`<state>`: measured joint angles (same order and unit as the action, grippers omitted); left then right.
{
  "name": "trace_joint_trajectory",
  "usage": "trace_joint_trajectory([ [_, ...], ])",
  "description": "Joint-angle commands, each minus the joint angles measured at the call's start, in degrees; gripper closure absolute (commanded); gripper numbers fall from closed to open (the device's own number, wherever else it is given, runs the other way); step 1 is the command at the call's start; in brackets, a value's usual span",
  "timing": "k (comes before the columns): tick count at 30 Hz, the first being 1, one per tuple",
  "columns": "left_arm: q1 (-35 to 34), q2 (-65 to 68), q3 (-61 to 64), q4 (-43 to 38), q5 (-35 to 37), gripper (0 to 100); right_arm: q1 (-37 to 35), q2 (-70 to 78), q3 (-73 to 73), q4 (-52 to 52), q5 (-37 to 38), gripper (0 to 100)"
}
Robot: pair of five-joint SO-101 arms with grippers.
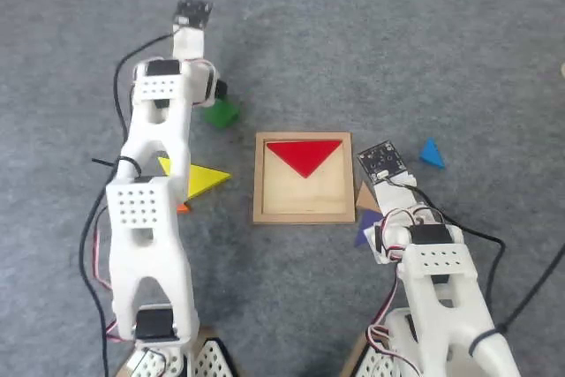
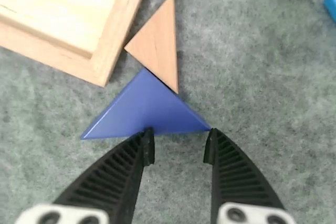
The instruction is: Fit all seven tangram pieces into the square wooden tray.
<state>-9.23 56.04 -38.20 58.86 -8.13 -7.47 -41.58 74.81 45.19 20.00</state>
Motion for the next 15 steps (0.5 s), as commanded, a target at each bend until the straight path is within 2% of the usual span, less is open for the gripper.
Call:
trace_joint_trajectory([
  [1, -1.76, 2.02, -9.01, 9.41, -2.37, 76, -0.48, -0.04, -0.18, -0.92, -0.53, 82.9],
  [8, -1.14, 3.60, -24.13, 40.44, -11.16, 76, -0.48, -0.04, -0.18, -1.10, -0.53, 82.9],
  [9, -0.62, 3.60, -25.36, 42.55, -11.43, 76, -0.48, 0.04, -0.18, -1.10, -0.53, 82.9],
  [12, -1.23, 1.05, -21.32, 42.11, -12.57, 78, -0.40, 0.04, -0.09, -1.01, -0.53, 82.9],
  [15, -1.05, -4.57, -9.27, 42.11, -14.07, 78, -0.48, 0.04, -0.09, -1.01, -0.53, 82.9],
])
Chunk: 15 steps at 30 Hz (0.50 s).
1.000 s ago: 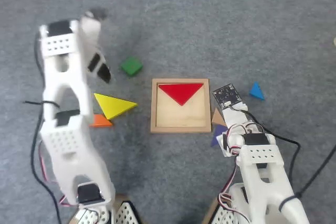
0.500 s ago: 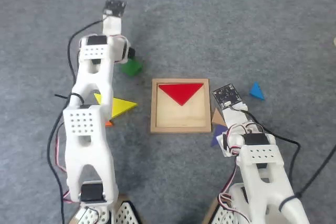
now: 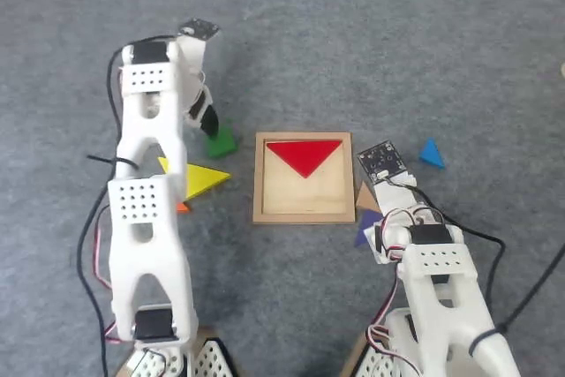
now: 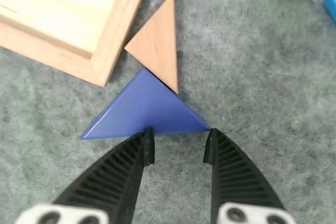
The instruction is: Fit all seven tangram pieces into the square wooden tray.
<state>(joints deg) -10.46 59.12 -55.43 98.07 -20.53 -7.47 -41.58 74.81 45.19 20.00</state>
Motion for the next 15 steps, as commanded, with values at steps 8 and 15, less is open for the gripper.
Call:
trace_joint_trajectory([
  [8, -0.88, -30.33, 32.48, 1.58, -7.03, 78, -0.48, 0.04, -0.09, -1.01, -0.53, 82.9],
  [15, -2.73, -36.75, 45.32, -3.52, -14.07, 78, -0.48, 0.04, -0.09, -1.01, -0.53, 82.9],
])
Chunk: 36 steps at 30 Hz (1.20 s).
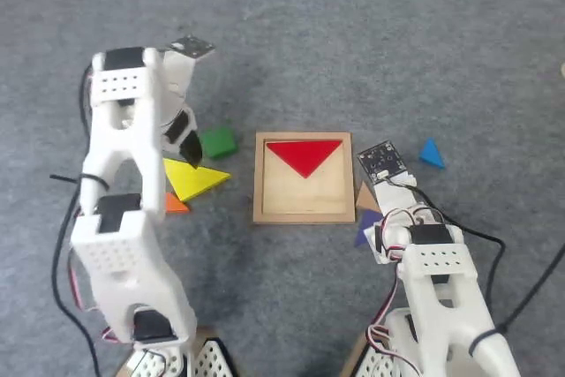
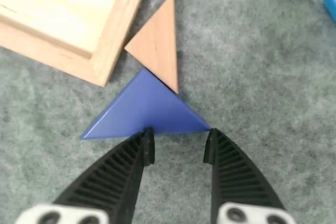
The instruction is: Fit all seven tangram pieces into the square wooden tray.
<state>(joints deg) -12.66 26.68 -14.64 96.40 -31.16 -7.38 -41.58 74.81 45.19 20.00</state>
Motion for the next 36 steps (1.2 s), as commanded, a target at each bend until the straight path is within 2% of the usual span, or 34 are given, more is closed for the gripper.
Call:
trace_joint_trajectory([
  [1, -0.62, -4.31, 7.16, -2.37, -4.75, 78, -0.57, 0.04, -0.09, -1.01, -0.53, 82.9],
  [5, -1.93, -4.66, 15.78, -11.25, -5.89, 77, -0.57, 0.04, -0.09, -1.10, -0.53, 82.9],
  [10, -2.55, -4.22, 20.09, -21.54, -5.89, 73, -0.57, 0.04, -0.09, -1.01, -0.53, 82.9],
  [21, 1.49, 0.09, 20.26, -27.96, -6.24, 72, -0.57, 0.04, -0.09, -1.01, -0.53, 82.9],
  [25, 1.23, 3.25, 14.37, -22.86, -6.68, 72, -0.57, 0.04, -0.09, -1.01, -0.53, 82.9],
  [29, 1.76, 9.93, 7.52, -13.80, -10.73, 72, -0.57, 0.04, -0.09, -1.01, -0.53, 82.9],
  [36, 1.32, 22.24, -13.41, 1.76, -14.42, 73, -0.57, 0.04, -0.09, -1.01, -0.53, 82.9],
])
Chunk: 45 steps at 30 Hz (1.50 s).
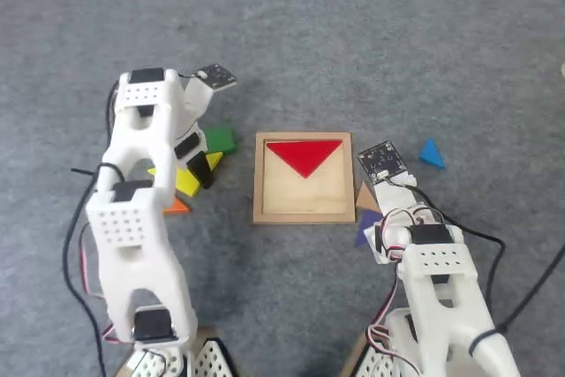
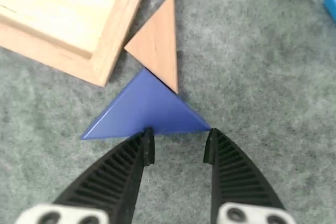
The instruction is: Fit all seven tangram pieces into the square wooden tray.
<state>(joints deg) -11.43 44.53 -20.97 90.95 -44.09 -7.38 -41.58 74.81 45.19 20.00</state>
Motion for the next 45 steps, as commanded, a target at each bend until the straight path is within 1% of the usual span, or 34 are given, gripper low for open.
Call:
trace_joint_trajectory([
  [1, -0.09, 5.54, -9.89, 8.88, -1.49, 73, -0.57, 0.04, -0.09, -1.01, -0.53, 82.9],
  [3, -1.32, 6.15, -14.11, 9.67, -0.09, 73, -0.57, 0.04, -0.09, -1.10, -0.53, 82.9],
  [5, -2.20, 4.92, -15.60, 9.58, 0.97, 73, -0.57, 0.04, -0.09, -1.10, -0.53, 82.9],
  [10, -3.34, -2.81, -12.62, 9.58, 1.32, 73, -0.57, 0.04, -0.09, -1.10, -0.53, 82.9],
  [15, -4.04, -15.21, -5.05, 9.41, 1.32, 73, -0.57, 0.04, -0.09, -1.10, -0.53, 82.9],
  [18, -3.43, -21.45, 4.70, 8.79, 0.97, 73, -0.57, 0.04, -0.09, -1.10, -0.53, 82.9],
  [21, -1.58, -23.65, 16.66, 2.55, -0.09, 73, -0.57, 0.04, -0.09, -1.10, -0.53, 82.9],
  [23, -0.79, -23.30, 22.37, -2.99, 0.09, 73, -0.57, 0.04, -0.09, -1.10, -0.53, 82.9],
  [26, -0.35, -20.75, 25.71, -9.58, 0.18, 73, -0.57, 0.04, -0.09, -1.01, -0.53, 82.9],
  [29, -0.53, -16.53, 24.31, -12.92, 0.26, 73, -0.57, 0.04, -0.09, -1.01, -0.53, 82.9],
  [32, -1.49, -11.78, 19.12, -12.75, 0.44, 73, -0.57, 0.04, -0.09, -1.01, -0.53, 82.9],
  [36, -2.90, -6.07, 9.19, -8.79, 0.97, 73, -0.57, 0.04, -0.09, -1.01, -0.53, 82.9],
  [40, -2.11, -1.05, 3.65, -1.67, -1.58, 73, -0.57, 0.04, -0.09, -1.10, -0.53, 82.9],
  [42, -2.11, 0.09, 1.54, -0.18, -1.67, 73, -0.57, 0.04, -0.09, -1.10, -0.53, 82.9],
  [45, -2.02, 0.35, 0.92, 0.00, -1.58, 73, -0.57, 0.04, -0.09, -1.10, -0.53, 82.9],
])
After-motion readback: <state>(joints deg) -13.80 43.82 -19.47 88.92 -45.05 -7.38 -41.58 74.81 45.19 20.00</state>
